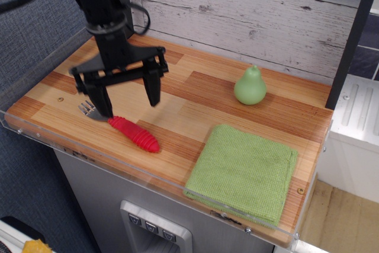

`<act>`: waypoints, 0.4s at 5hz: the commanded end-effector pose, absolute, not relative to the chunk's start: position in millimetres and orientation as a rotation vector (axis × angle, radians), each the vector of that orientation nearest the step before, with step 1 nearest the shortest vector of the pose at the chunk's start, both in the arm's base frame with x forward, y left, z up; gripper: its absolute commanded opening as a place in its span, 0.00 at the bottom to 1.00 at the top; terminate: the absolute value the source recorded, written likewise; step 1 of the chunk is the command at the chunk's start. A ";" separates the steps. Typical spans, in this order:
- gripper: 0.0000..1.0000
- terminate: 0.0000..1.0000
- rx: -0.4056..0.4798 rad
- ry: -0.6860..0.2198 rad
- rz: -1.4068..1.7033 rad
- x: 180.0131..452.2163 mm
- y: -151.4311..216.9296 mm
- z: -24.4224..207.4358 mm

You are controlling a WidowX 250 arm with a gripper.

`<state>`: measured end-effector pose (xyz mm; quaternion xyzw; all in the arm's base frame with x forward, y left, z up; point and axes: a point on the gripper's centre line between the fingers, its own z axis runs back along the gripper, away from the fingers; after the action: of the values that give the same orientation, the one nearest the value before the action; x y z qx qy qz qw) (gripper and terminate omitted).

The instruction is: Move the red fork so that it is facing the back wall on the left.

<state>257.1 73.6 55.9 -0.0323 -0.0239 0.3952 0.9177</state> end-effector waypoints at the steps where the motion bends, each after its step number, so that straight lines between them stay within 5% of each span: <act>1: 1.00 0.00 0.169 0.023 0.953 259.2 74.5 64.3; 2: 1.00 0.00 0.152 -0.035 1.029 250.5 81.8 67.7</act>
<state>242.6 74.5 55.2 0.0763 0.0088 0.4899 0.8684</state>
